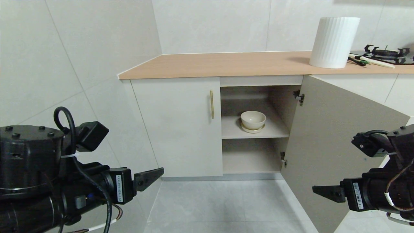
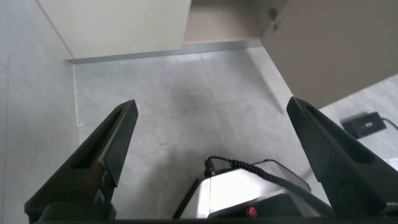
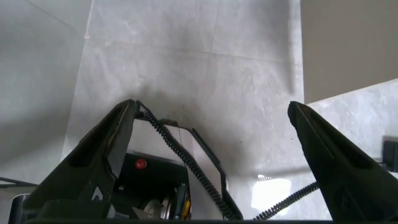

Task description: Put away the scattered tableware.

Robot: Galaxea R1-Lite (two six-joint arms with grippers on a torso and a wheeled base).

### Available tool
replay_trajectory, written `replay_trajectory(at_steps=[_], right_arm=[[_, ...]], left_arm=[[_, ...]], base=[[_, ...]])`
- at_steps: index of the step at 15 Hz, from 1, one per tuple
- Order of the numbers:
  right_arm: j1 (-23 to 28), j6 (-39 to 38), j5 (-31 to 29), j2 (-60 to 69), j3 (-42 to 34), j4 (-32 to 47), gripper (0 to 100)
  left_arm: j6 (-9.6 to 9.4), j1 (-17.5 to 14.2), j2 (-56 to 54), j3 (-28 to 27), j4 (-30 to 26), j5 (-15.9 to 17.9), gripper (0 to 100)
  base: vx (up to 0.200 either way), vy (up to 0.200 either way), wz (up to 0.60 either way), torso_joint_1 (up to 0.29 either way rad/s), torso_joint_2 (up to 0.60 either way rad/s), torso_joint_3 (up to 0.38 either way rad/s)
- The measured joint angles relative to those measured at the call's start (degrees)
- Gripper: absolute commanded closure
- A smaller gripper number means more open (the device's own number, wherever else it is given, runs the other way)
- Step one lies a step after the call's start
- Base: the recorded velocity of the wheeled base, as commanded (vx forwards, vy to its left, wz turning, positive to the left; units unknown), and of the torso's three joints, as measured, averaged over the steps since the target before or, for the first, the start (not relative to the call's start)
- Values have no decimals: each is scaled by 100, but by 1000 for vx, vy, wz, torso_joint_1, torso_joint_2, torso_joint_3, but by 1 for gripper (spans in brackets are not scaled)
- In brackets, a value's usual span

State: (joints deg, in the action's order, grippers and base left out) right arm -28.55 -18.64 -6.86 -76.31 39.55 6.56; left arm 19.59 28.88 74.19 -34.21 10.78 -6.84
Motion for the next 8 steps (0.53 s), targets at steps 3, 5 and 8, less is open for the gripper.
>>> replay_trajectory(at_steps=[3,5,8], right_arm=[[2,1,-6,7,-7,4,0],[0,0,-6,16,-18,11,0],[13,22,-9,46,-71,17,0]], left_arm=[[0,4,20,0,2,-13,0],[0,4,45,1,0,-22,0],[0,6,69,1,6,-24,0]], base=[[0,-67,0,2,-1,1],[0,-200,0,2,0,2],[0,-200,0,11,4,-1]])
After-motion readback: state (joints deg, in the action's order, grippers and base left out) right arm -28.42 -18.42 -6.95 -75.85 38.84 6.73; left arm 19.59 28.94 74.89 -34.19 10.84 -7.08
